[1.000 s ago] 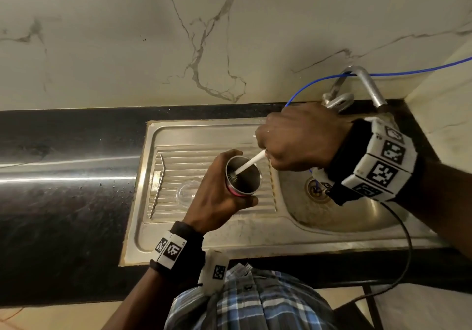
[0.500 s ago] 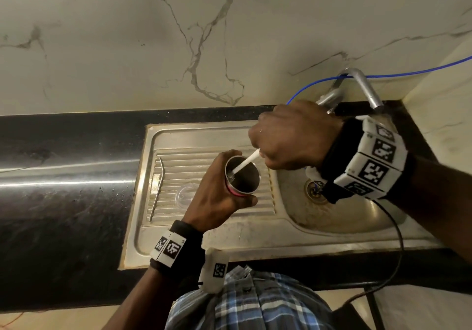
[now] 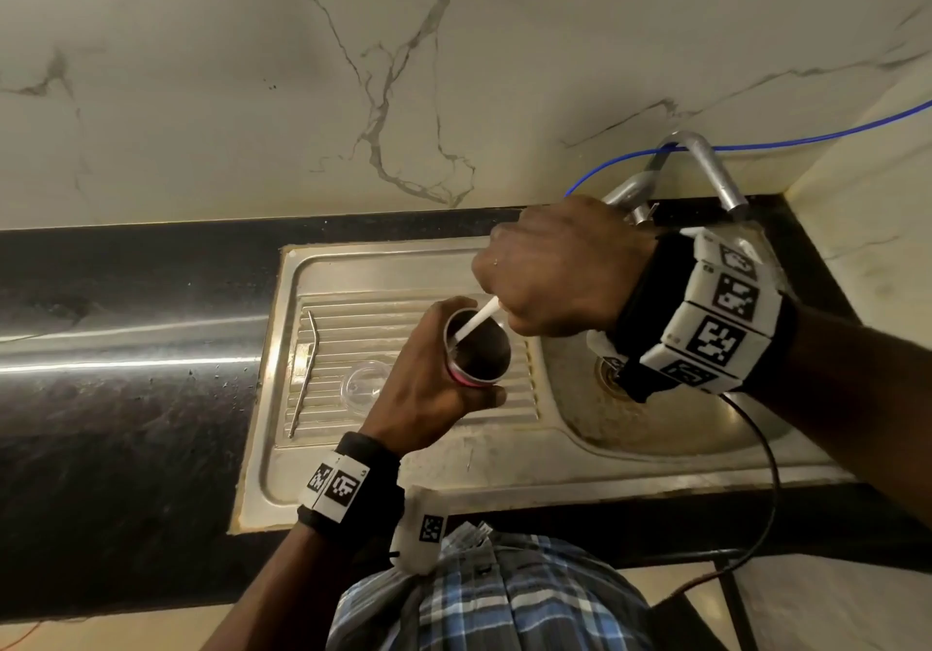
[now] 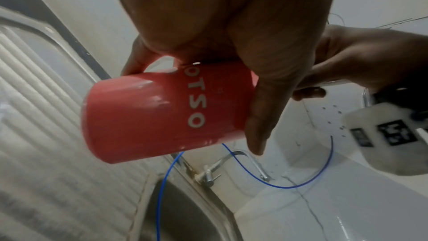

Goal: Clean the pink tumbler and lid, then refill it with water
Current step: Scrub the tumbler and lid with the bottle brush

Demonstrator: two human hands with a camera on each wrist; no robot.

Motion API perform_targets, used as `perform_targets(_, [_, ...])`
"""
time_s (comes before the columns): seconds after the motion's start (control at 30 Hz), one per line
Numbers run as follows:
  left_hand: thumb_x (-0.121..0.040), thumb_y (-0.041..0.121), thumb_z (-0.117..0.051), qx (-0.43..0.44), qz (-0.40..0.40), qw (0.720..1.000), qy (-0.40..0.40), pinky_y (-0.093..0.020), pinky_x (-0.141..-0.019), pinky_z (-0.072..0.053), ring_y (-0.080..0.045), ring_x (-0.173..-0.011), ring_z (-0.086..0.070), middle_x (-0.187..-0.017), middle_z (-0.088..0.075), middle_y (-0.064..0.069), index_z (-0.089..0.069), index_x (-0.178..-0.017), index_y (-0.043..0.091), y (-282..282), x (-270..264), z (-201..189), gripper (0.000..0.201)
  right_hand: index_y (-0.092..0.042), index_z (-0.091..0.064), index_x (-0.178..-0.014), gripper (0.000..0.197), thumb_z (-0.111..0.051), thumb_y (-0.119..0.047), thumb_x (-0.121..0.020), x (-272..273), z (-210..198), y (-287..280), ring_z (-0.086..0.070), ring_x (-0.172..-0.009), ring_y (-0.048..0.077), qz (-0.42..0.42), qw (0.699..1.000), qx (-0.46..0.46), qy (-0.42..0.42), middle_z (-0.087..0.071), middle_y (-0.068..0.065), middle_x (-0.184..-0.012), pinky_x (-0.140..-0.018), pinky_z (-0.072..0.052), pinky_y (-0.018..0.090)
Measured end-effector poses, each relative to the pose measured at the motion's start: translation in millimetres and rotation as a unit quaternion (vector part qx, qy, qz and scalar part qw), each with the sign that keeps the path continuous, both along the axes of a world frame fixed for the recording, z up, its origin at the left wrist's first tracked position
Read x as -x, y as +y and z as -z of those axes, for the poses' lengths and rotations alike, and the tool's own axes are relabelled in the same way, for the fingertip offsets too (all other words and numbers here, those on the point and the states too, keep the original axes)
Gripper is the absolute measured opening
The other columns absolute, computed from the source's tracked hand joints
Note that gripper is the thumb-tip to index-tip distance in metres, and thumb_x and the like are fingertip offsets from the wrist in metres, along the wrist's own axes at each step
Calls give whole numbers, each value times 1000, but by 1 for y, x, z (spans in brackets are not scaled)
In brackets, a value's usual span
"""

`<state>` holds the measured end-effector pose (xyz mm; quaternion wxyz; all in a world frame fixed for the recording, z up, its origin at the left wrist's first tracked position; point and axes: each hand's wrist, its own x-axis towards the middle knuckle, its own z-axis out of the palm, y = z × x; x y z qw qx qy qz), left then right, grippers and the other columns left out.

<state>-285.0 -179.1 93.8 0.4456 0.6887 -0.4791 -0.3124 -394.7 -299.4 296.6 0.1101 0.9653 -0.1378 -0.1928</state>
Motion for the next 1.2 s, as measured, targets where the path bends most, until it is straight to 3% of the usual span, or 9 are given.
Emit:
perform_targets(0.13, [-65, 21, -102, 5, 2, 1000, 4, -22, -96, -51, -9, -119, -61, -132, -61, 11, -48, -139, 33, -2, 0, 2, 92, -27, -38, -84, 23, -53, -36, -101, 0, -3, -4, -43, -69, 15, 1, 1000, 15, -7, -35, -7, -75, -58, -30, 32])
perform_targets(0.3, [-65, 18, -102, -8, -18, 1000, 5, -37, -96, -56, -11, -112, -64, -124, -64, 8, -50, -135, 32, 3, -13, 12, 88, -28, -44, -86, 17, -51, -34, -101, 5, -23, -7, -47, -77, 20, 8, 999, 21, -43, -40, -6, -77, -64, -36, 34])
perform_targets(0.4, [-65, 19, -102, -3, -7, 1000, 9, -30, -94, -55, -9, -113, -63, -125, -64, 11, -49, -135, 33, 0, -9, 10, 88, -27, -51, -92, 10, -52, -34, -100, 3, -18, -1, -49, -78, 20, -10, 1000, 13, -22, -46, -5, -81, -66, -39, 35])
perform_targets(0.53, [-64, 21, -102, 6, 15, 1000, -3, -12, -90, -49, 0, -115, -61, -128, -61, 19, -44, -129, 55, -6, 0, 3, 93, -26, -45, -91, 13, -53, -32, -100, -1, -9, 1, -43, -71, 16, -10, 1000, 13, -9, -36, -5, -76, -68, -40, 36])
perform_targets(0.7, [-66, 24, -102, 17, 17, 1000, 0, -14, -93, -51, -1, -117, -61, -130, -61, 21, -42, -129, 57, -9, 0, -1, 93, -26, -46, -92, 14, -53, -34, -100, -1, -4, 0, -46, -77, 18, -9, 1000, 14, -15, -38, -5, -78, -69, -40, 36])
perform_targets(0.83, [-66, 24, -102, 15, 10, 1000, -11, -14, -92, -50, 0, -116, -61, -130, -61, 20, -43, -134, 47, -11, -4, 3, 92, -26, -48, -93, 13, -52, -35, -102, -3, -2, -2, -44, -70, 15, -5, 1000, 9, -7, -37, -6, -75, -67, -39, 36])
perform_targets(1.0, [-64, 23, -102, -1, -38, 999, -16, -34, -97, -55, -10, -115, -62, -127, -64, 7, -50, -138, 26, -3, -14, 23, 90, -28, -43, -80, 24, -55, -34, -100, -3, -16, -7, -36, -61, 13, -1, 999, 5, -38, -38, -7, -74, -61, -34, 35])
perform_targets(1.07, [-65, 22, -102, 2, -35, 999, -11, -25, -94, -54, -7, -114, -62, -127, -64, 7, -49, -137, 27, -4, -13, 22, 89, -28, -41, -81, 24, -54, -34, -100, -3, -17, -4, -33, -59, 12, -6, 999, 11, -33, -34, -7, -72, -61, -33, 35])
perform_targets(1.2, [-67, 29, -102, 5, -6, 1000, -16, -10, -91, -49, -2, -116, -63, -130, -64, 13, -43, -133, 46, -9, -5, 10, 90, -23, -60, -97, 10, -54, -32, -99, -7, -4, 3, -52, -76, 19, -24, 1000, 7, -17, -49, -4, -81, -64, -41, 36])
